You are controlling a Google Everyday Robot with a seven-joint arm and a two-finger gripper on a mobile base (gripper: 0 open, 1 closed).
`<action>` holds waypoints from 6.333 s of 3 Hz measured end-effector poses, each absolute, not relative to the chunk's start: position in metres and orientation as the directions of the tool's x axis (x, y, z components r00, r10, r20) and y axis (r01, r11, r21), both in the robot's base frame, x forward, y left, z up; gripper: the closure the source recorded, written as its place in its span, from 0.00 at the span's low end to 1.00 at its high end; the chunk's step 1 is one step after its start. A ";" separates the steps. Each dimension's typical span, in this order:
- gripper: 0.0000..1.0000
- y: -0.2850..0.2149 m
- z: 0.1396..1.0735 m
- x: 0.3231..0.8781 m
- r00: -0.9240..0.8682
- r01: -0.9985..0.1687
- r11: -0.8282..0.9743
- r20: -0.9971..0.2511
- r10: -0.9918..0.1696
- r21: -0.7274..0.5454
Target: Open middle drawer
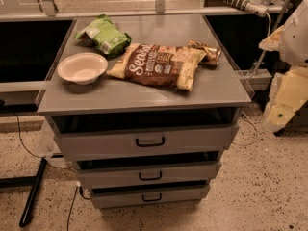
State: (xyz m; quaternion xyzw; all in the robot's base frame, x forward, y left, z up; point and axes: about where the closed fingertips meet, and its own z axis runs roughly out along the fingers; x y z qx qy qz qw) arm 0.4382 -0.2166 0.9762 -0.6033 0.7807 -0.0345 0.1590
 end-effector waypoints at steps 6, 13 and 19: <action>0.00 -0.242 0.762 0.393 -0.014 -0.970 0.124 -0.457 -0.889 -0.211; 0.00 -0.206 0.590 0.461 0.081 -0.955 0.130 -0.659 -0.747 -0.266; 0.00 -0.179 0.467 0.492 0.126 -0.949 0.110 -0.677 -0.725 -0.295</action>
Offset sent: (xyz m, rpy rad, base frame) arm -0.0152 -0.0042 -0.0477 -0.0312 0.0105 0.0250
